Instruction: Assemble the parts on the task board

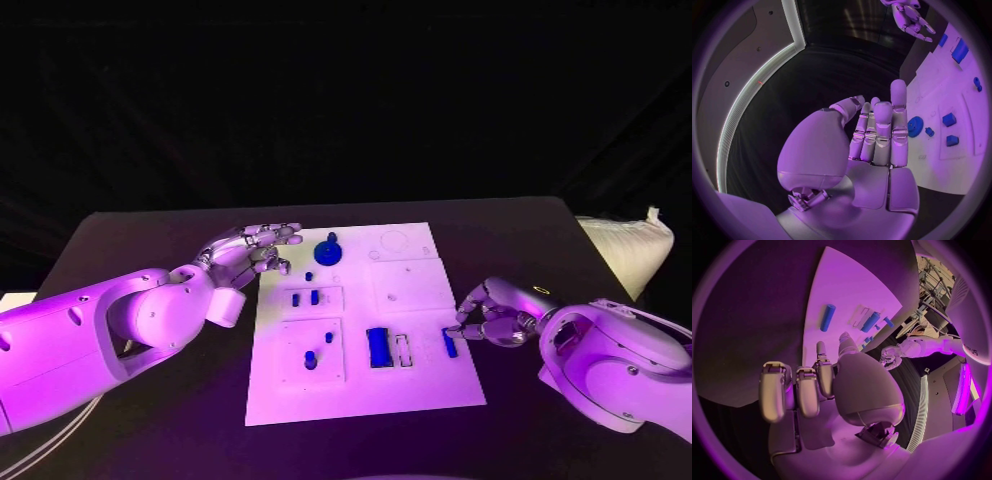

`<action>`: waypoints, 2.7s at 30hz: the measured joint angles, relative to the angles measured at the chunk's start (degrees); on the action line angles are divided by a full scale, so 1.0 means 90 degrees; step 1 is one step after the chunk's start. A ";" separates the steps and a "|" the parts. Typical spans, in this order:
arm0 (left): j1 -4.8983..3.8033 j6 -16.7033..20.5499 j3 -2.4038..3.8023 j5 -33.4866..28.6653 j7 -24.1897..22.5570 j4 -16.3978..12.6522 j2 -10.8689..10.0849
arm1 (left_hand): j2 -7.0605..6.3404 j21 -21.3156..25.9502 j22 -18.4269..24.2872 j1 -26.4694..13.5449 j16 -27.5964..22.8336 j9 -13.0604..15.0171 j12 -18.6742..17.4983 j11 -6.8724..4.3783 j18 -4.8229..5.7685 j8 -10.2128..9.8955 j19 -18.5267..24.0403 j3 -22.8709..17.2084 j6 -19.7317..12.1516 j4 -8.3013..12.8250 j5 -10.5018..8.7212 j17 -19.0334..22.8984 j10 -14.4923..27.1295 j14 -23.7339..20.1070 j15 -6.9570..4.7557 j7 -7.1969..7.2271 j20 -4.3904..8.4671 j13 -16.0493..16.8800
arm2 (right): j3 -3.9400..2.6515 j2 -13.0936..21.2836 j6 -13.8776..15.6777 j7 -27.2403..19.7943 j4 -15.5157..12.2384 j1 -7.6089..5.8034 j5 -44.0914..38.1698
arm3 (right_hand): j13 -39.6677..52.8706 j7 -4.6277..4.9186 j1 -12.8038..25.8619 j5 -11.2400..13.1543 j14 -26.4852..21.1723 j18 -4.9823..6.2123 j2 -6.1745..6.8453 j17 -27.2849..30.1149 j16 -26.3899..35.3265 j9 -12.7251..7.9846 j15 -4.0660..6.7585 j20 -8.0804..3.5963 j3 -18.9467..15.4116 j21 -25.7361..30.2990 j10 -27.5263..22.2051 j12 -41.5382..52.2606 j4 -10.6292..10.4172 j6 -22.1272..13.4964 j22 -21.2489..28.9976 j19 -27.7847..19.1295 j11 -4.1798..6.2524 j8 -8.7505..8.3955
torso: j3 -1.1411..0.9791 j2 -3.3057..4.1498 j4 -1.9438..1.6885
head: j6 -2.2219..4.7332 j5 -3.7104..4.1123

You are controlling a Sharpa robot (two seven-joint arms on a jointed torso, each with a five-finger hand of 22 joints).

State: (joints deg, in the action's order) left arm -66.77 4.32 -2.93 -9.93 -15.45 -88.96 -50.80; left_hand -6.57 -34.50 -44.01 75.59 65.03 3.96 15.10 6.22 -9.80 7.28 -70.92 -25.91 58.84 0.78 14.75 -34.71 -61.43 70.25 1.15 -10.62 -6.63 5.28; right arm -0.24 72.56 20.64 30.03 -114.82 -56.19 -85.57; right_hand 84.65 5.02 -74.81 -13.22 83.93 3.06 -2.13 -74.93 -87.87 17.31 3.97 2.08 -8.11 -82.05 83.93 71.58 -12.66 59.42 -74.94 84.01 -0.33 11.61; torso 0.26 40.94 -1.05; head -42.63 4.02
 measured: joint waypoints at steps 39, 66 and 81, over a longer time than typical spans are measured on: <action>0.0011 -0.0008 -0.0002 0.0000 0.0008 0.0010 0.0009 | 0.0000 0.0000 0.0000 0.0000 0.0000 0.0000 0.0000 0.0000 0.0000 -0.0001 0.0000 0.0000 0.0000 0.0000 0.0000 -0.0002 0.0000 0.0000 0.0000 0.0000 0.0000 0.0000 | -0.0060 -0.0681 -0.0847 0.0259 0.0405 0.0311 -0.1576 | 0.0038 -0.0144 -0.0602 0.0944 0.0013 0.0000 0.0348 0.0002 0.0000 -0.0020 0.0044 -0.0050 0.0592 -0.0013 -0.0057 -0.0052 0.0578 0.0469 0.0003 0.0000 0.0034 -0.0061 | 0.0012 -0.0008 -0.0007 | -0.0098 -0.0051; 0.0012 -0.0009 -0.0003 0.0034 0.0022 0.0004 -0.0009 | 0.0000 0.0000 -0.0001 0.0000 0.0000 0.0000 0.0048 0.0000 0.0000 0.0024 0.0000 -0.0001 -0.0022 0.0037 0.0000 0.0017 0.0000 0.0000 0.0000 0.0022 0.0000 0.0000 | -0.0053 -0.0763 -0.0685 0.0300 0.0307 0.0365 -0.1731 | -0.0862 -0.0083 -0.0069 0.0050 0.0022 0.0000 0.0347 0.0003 -0.0088 -0.0374 0.0051 -0.0049 0.2975 -0.0130 -0.0080 0.0036 0.0688 0.0702 0.0000 0.0000 0.0013 -0.0618 | 0.0004 -0.0008 -0.0004 | -0.0152 -0.0110; 0.0014 -0.0012 -0.0003 0.0085 0.0027 -0.0013 -0.0024 | 0.0000 0.0000 -0.0001 0.0000 0.0000 0.0000 0.0048 0.0000 0.0000 0.0024 0.0000 -0.0001 -0.0022 0.0037 0.0000 0.0027 0.0000 0.0000 0.0000 0.0022 0.0000 0.0000 | -0.0022 -0.0685 0.0284 0.0397 -0.0025 0.0410 -0.0022 | -0.1077 -0.0148 0.0499 0.0201 0.0024 0.0000 0.0763 -0.0001 -0.0088 -0.0288 0.0054 -0.0049 0.3229 -0.0130 -0.0008 0.0027 0.0370 0.0859 0.0001 0.0000 0.0083 -0.0598 | 0.0005 -0.0007 -0.0002 | -0.0168 -0.0114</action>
State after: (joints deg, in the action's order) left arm -66.65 4.21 -2.96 -9.16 -15.21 -89.08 -51.02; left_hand -6.57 -34.50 -44.02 75.60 65.03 3.96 15.53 6.22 -9.80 7.49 -70.92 -25.92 58.64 1.12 14.75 -34.47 -61.44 70.25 1.15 -10.42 -6.63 5.28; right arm -0.44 66.40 23.19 33.59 -115.04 -52.50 -85.77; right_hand 74.95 3.69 -70.32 -11.42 84.14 3.06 4.74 -74.94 -88.66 14.71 4.45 1.65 20.95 -83.21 83.86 71.82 -9.33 67.15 -74.93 84.00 0.41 6.23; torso 0.31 40.87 -1.08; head -44.14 2.99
